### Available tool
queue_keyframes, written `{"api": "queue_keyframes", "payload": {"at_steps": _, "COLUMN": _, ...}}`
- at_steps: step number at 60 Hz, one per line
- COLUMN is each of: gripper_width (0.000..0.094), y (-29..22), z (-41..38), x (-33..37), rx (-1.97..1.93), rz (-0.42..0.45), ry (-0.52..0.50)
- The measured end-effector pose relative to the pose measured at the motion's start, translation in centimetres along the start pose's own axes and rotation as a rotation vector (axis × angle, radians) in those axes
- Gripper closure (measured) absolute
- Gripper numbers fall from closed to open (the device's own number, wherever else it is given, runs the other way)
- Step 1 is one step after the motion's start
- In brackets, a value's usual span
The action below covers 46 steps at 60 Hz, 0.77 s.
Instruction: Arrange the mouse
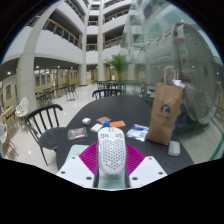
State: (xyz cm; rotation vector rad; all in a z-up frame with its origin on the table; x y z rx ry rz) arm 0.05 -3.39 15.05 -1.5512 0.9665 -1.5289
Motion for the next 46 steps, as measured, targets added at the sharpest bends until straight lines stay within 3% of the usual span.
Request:
{"api": "queue_keyframes", "payload": {"at_steps": 3, "gripper_width": 0.0599, "y": 3.5, "z": -4.6, "x": -1.1, "rx": -0.007, "rz": -0.056, "ry": -0.021}}
{"api": "queue_keyframes", "payload": {"at_steps": 13, "gripper_width": 0.0593, "y": 10.0, "z": -7.4, "x": -6.9, "rx": 0.036, "rz": -0.254, "ry": 0.003}}
{"api": "queue_keyframes", "payload": {"at_steps": 17, "gripper_width": 0.0517, "y": 12.0, "z": -7.3, "x": -7.7, "rx": 0.038, "rz": -0.305, "ry": 0.020}}
{"api": "queue_keyframes", "payload": {"at_steps": 19, "gripper_width": 0.0487, "y": 11.6, "z": -7.2, "x": -8.0, "rx": 0.050, "rz": -0.274, "ry": 0.027}}
{"api": "queue_keyframes", "payload": {"at_steps": 25, "gripper_width": 0.0365, "y": 12.0, "z": -7.3, "x": -7.3, "rx": 0.040, "rz": -0.294, "ry": -0.019}}
{"api": "queue_keyframes", "payload": {"at_steps": 30, "gripper_width": 0.0063, "y": 11.5, "z": -7.4, "x": -5.1, "rx": 0.032, "rz": -0.277, "ry": -0.099}}
{"api": "queue_keyframes", "payload": {"at_steps": 32, "gripper_width": 0.0098, "y": 11.4, "z": -7.1, "x": -3.7, "rx": 0.027, "rz": -0.270, "ry": -0.126}}
{"api": "queue_keyframes", "payload": {"at_steps": 39, "gripper_width": 0.0073, "y": 11.0, "z": -5.6, "x": 1.9, "rx": 0.021, "rz": -0.248, "ry": -0.198}}
{"api": "queue_keyframes", "payload": {"at_steps": 46, "gripper_width": 0.0078, "y": 11.1, "z": -1.4, "x": 6.5, "rx": 0.045, "rz": -0.185, "ry": -0.188}}
Point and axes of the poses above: the point between the fingertips, and its own axes, seen from behind it with the camera up: z to the right, y down, x backward, against the way the camera looks, the point moved 4 cm from there along x, backward, against the way the camera looks, and after that the axes turned 3 degrees about -z, right-handed, at the moved point
